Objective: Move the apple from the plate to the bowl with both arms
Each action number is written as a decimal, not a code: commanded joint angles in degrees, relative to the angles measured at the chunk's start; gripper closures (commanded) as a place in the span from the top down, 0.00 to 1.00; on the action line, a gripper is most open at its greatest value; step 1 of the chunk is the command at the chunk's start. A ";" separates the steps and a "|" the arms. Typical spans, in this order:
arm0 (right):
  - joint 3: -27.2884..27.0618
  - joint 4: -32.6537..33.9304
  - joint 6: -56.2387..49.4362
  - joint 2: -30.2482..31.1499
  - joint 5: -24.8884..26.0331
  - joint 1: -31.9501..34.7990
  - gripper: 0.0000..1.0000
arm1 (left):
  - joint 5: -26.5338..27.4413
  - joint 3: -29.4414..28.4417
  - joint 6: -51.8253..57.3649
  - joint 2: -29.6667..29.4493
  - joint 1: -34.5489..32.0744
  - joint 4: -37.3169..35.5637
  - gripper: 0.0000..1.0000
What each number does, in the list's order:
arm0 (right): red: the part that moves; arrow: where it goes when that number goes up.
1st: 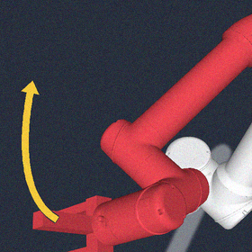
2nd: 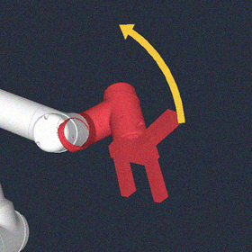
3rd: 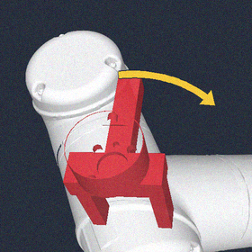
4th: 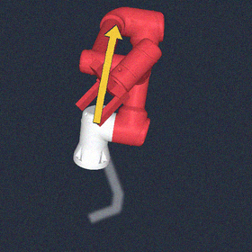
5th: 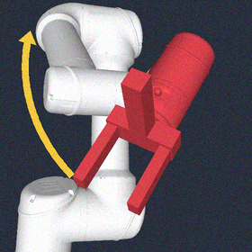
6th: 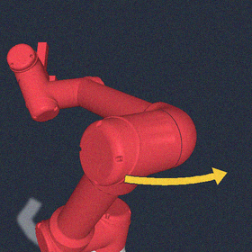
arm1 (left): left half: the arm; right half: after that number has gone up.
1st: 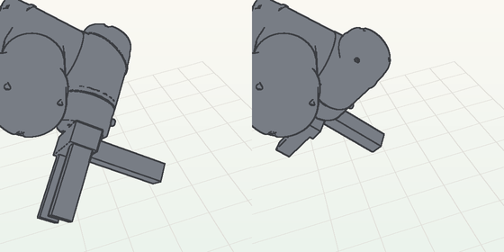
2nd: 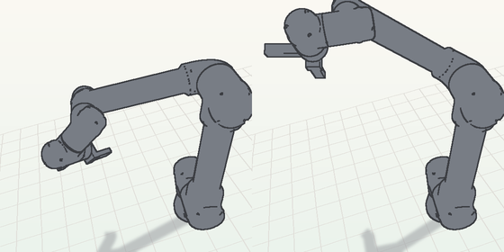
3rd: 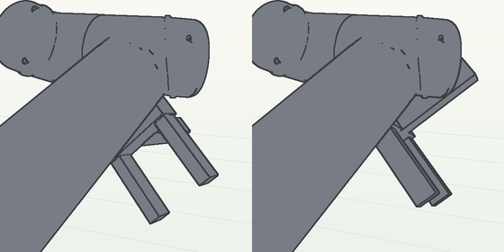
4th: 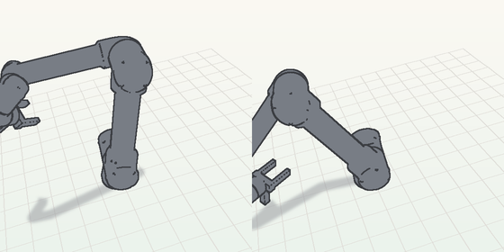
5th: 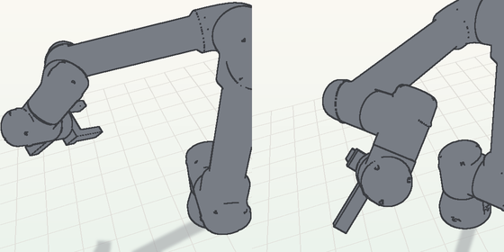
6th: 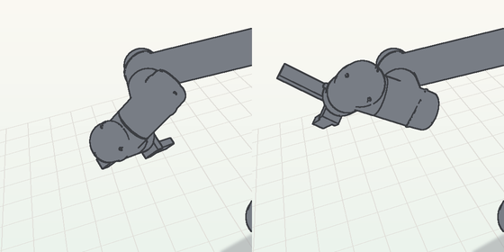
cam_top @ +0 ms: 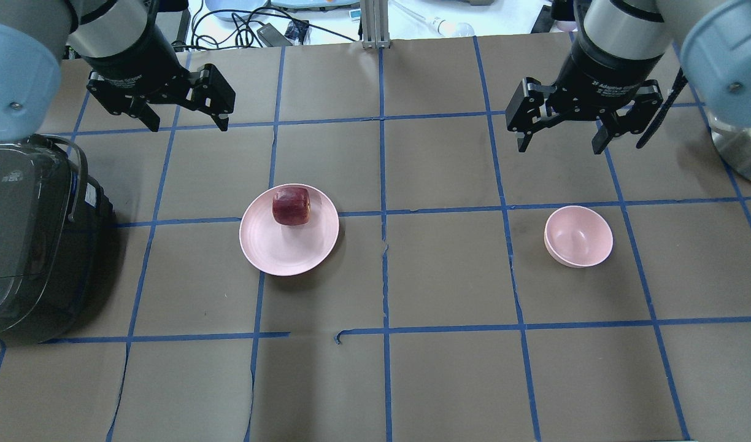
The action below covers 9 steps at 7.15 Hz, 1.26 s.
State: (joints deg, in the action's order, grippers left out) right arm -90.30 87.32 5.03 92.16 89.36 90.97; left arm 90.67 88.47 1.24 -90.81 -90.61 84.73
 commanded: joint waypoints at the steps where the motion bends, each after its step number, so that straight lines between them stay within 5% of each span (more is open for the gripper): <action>1: -0.23 -0.04 -0.19 -0.05 0.20 -0.09 1.00 | -0.14 0.13 -0.01 -0.07 0.00 0.00 1.00; 9: -0.32 -0.74 -0.37 -0.14 0.46 -0.09 1.00 | -0.14 0.13 -0.01 0.01 0.00 -0.09 1.00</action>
State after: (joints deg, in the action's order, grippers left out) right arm -90.60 86.69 4.66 92.02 89.81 90.88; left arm 90.49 88.59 1.23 -90.80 -90.61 84.64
